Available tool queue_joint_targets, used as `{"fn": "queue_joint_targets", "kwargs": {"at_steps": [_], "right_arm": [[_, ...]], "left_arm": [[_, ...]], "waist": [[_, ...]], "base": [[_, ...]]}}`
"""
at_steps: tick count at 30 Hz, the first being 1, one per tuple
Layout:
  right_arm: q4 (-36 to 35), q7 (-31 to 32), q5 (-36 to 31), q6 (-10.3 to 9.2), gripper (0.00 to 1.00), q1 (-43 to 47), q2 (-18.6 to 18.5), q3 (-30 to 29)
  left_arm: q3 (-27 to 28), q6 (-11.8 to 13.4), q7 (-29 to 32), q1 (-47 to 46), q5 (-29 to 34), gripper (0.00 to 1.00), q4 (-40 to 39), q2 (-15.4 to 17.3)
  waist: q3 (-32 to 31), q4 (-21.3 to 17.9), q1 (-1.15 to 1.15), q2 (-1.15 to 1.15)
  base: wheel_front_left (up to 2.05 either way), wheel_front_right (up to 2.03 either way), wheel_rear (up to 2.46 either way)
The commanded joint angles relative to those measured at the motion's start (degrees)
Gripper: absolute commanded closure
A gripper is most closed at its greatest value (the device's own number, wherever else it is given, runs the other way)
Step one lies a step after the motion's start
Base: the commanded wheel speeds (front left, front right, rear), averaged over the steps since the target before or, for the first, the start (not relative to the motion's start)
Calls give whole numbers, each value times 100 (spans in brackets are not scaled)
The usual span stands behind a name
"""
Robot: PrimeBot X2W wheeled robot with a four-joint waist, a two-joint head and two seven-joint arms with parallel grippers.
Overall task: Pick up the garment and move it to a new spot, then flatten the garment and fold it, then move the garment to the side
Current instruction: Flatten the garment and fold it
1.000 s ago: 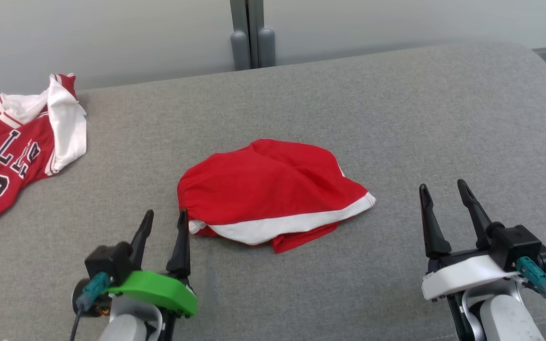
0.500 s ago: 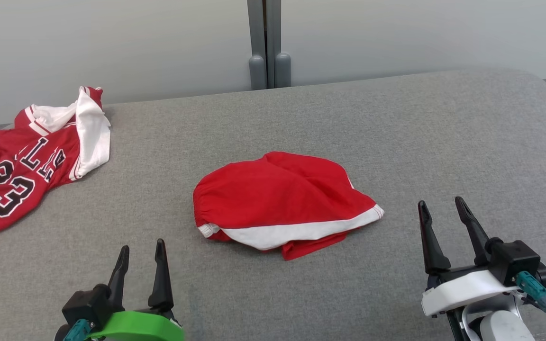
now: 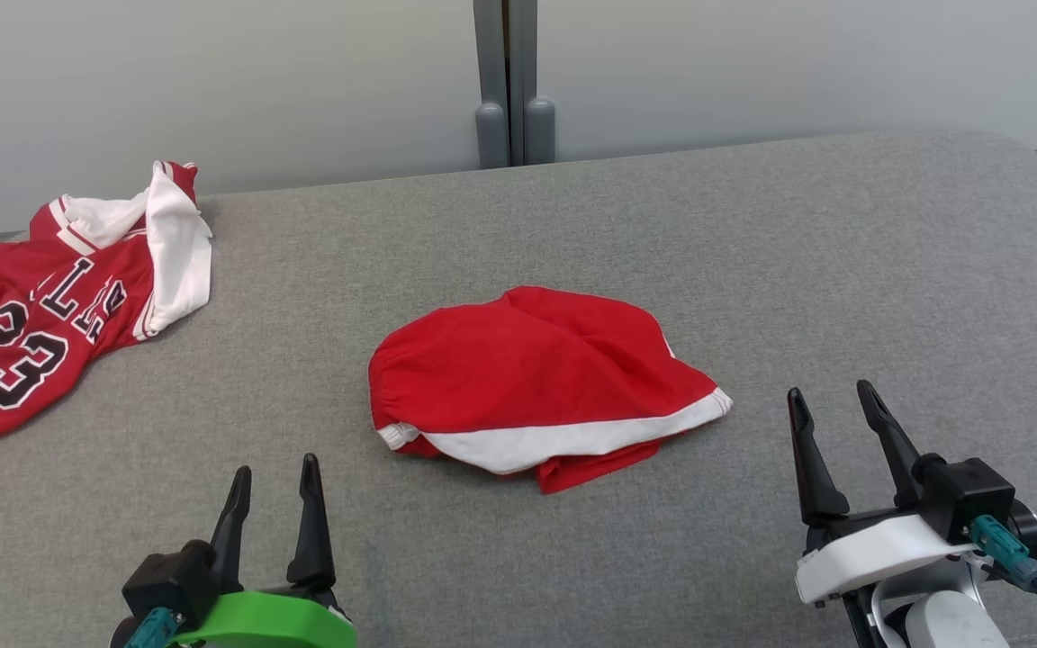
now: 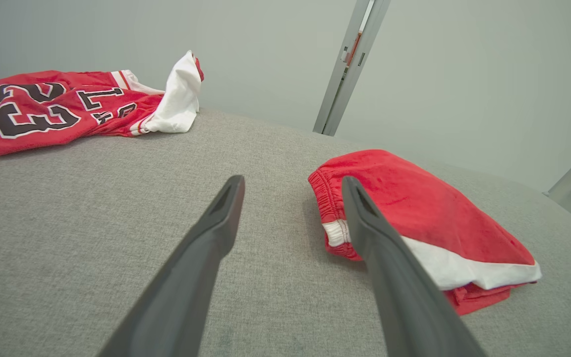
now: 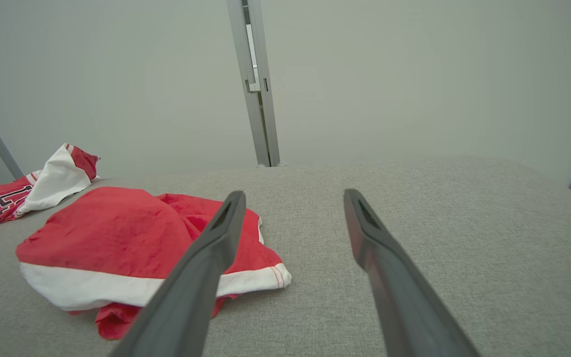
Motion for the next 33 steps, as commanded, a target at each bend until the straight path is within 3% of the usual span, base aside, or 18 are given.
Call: {"fn": "queue_joint_targets", "kwargs": {"at_steps": [1, 10, 17, 25, 33], "right_arm": [[13, -2, -24, -6, 0, -61, -11, 4], [34, -2, -13, -6, 0, -49, -11, -5], [21, -2, -37, -6, 0, -113, -11, 57], [39, -2, -79, -7, 0, -205, -11, 171], [37, -2, -73, -6, 0, -245, -10, 139]], "left_arm": [[-12, 29, -5, 3, -20, 0, -19, 3], [-101, -2, -5, -5, 33, 0, 117, 2], [-335, -258, -4, -506, 329, 0, 976, 76], [-461, -416, 147, -1391, 135, 0, 2173, 56], [-544, -551, 54, -1828, -147, 0, 2701, 30]], "waist": [[5, 3, 0, 0], [32, 9, 0, 0], [199, -61, 0, 0], [472, -312, 0, 0], [611, -500, 0, 0]], "base": [[0, 0, 0], [0, 0, 0], [0, 0, 0], [0, 0, 0], [0, 0, 0]]}}
